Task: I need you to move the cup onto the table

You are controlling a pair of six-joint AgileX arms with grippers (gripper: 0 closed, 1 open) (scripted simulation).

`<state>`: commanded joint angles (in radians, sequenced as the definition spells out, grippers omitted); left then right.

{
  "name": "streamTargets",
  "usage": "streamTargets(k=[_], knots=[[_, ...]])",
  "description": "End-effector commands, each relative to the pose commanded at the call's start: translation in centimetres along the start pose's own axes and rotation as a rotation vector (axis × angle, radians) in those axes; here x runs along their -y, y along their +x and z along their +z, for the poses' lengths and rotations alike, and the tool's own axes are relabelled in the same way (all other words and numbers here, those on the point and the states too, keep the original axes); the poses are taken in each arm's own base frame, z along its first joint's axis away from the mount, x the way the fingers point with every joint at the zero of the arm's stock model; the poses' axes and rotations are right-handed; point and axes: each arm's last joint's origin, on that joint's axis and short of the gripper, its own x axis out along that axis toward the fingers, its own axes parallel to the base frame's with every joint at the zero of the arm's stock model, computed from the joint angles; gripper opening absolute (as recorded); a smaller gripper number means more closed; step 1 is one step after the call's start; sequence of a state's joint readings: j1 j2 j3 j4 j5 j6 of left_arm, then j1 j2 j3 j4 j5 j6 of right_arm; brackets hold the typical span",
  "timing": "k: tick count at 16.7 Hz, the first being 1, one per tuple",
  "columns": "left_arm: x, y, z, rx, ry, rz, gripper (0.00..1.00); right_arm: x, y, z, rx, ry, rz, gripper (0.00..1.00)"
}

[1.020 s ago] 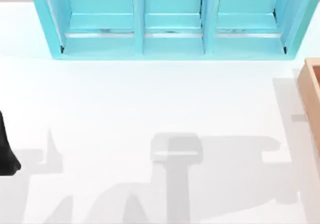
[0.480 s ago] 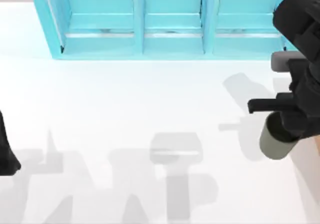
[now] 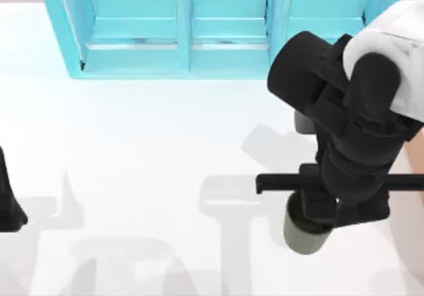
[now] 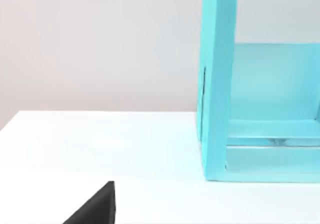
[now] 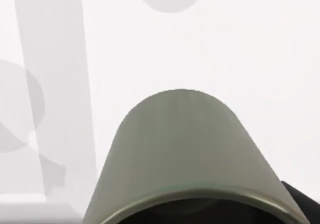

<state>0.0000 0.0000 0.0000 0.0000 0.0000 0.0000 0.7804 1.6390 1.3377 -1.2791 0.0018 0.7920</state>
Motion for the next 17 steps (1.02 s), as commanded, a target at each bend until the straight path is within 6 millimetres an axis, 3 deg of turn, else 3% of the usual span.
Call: streamTargets(k=[5,13,17], knots=[[0.0,0.0,0.0,0.000,0.000,0.000,1.00,0.1,0.1,0.0,-0.002,0.007,0.001,0.00],[0.0,0.0,0.0,0.000,0.000,0.000,1.00,-0.9,6.3,0.0,0.000,0.001,0.000,0.00],[0.0,0.0,0.0,0.000,0.000,0.000,1.00,-0.9,6.4,0.0,-0.001,-0.001,0.000,0.00]])
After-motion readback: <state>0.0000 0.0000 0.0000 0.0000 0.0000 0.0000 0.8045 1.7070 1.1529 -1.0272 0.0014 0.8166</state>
